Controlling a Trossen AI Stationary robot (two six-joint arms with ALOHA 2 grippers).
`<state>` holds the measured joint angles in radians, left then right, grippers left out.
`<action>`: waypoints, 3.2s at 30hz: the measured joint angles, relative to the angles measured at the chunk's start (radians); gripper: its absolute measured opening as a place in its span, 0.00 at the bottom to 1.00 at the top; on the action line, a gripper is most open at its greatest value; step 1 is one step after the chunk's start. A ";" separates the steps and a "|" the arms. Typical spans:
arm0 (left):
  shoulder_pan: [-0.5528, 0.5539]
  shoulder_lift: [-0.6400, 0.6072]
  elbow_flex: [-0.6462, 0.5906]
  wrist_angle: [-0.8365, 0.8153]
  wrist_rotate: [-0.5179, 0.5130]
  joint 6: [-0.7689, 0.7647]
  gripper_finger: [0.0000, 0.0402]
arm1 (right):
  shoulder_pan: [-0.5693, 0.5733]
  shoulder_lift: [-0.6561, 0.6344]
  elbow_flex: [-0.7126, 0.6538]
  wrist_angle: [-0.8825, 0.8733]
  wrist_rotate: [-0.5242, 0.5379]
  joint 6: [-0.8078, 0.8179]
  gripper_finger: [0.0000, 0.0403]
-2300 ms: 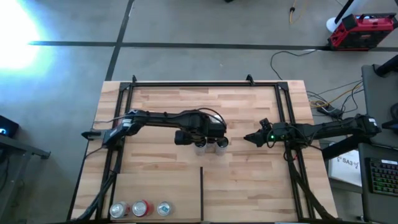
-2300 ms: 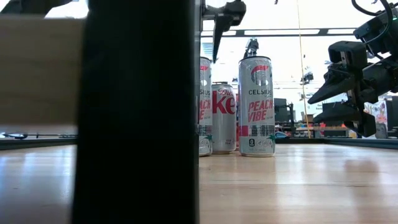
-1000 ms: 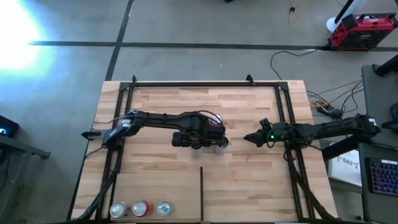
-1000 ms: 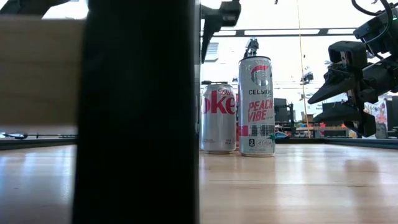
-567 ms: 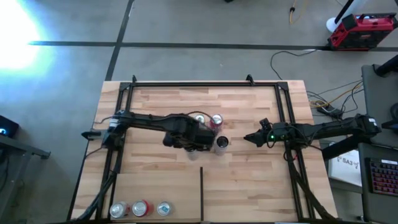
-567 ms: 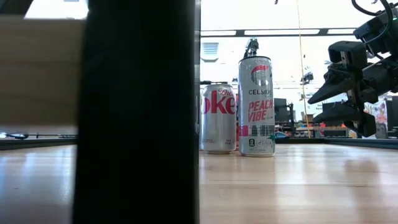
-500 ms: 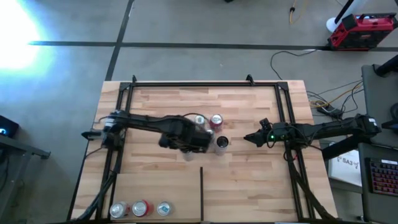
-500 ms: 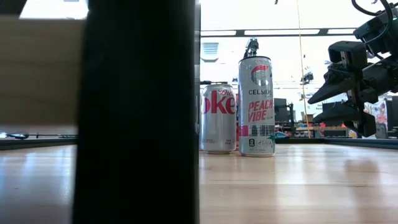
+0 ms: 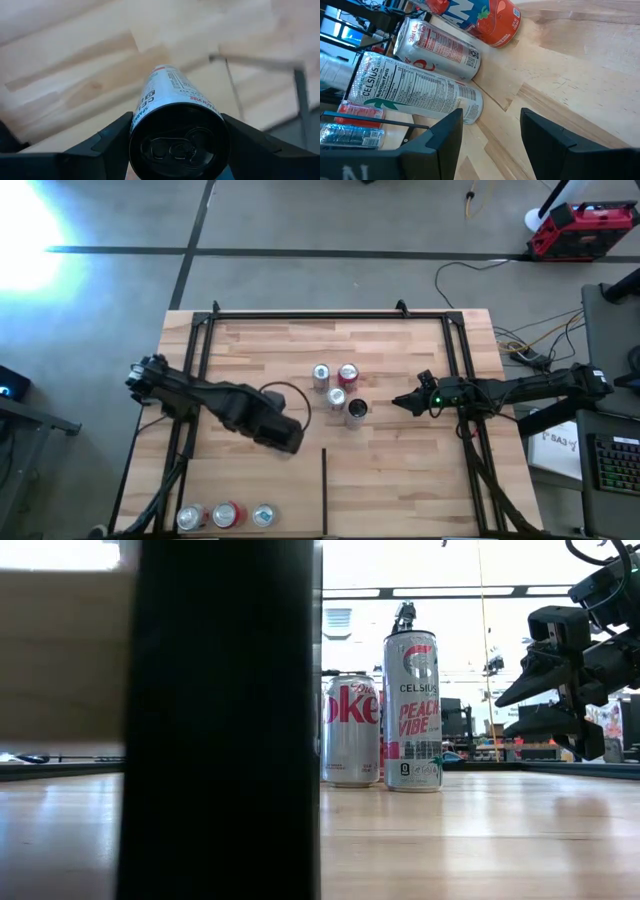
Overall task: Place canned beverage on shelf
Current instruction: Put the left white pink soda can on the shelf
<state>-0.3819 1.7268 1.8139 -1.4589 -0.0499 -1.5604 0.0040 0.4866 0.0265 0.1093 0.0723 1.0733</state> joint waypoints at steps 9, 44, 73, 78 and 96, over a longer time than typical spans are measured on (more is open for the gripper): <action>-0.057 0.056 0.069 0.003 0.034 0.079 0.60 | 0.000 0.000 0.000 0.000 0.000 0.000 0.45; -0.128 0.397 0.516 -0.103 0.086 -0.203 0.60 | 0.000 0.000 0.000 0.000 0.000 0.000 0.45; -0.199 0.432 0.516 -0.002 0.093 -0.023 0.61 | 0.000 0.000 0.000 0.000 0.000 0.000 0.45; -0.198 0.433 0.516 0.003 0.094 -0.044 0.61 | 0.000 0.000 0.000 0.000 0.000 0.000 0.45; -0.228 0.433 0.515 0.004 0.101 -0.113 0.61 | 0.000 0.000 0.000 0.000 0.000 0.000 0.45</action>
<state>-0.6102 2.1601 2.3287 -1.4544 0.0506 -1.6730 0.0042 0.4870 0.0262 0.1091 0.0721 1.0735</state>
